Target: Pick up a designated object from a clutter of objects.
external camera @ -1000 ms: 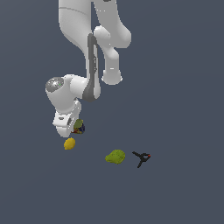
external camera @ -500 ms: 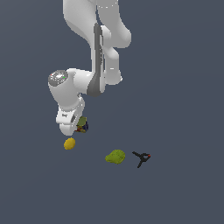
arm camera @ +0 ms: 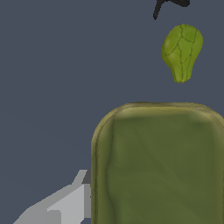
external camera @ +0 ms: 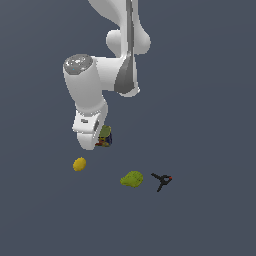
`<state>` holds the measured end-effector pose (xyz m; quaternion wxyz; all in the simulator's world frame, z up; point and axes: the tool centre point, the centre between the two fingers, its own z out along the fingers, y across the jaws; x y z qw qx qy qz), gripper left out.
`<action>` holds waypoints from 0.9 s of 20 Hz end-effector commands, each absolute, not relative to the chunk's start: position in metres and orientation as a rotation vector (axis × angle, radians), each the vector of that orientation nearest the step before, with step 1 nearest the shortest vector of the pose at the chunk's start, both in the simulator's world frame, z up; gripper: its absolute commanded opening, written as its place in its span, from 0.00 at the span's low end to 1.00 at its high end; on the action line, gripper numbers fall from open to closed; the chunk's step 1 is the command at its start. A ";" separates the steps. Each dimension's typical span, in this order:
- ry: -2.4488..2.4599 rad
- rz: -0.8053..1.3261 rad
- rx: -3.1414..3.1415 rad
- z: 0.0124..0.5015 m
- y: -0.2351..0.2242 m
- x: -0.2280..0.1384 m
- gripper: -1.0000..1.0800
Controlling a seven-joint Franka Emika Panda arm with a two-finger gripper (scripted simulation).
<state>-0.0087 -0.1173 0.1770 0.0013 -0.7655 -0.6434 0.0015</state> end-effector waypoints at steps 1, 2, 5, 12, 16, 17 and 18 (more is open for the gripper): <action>-2.022 0.001 -2.405 0.204 -0.098 -0.002 0.00; -2.022 0.001 -2.405 0.214 -0.090 0.001 0.00; -2.022 0.001 -2.404 0.244 -0.067 0.009 0.00; -2.021 0.001 -2.404 0.313 -0.015 0.029 0.00; -2.020 0.000 -2.405 0.350 0.012 0.040 0.00; -2.019 0.000 -2.406 0.358 0.018 0.043 0.00; -2.019 0.000 -2.406 0.366 0.024 0.046 0.00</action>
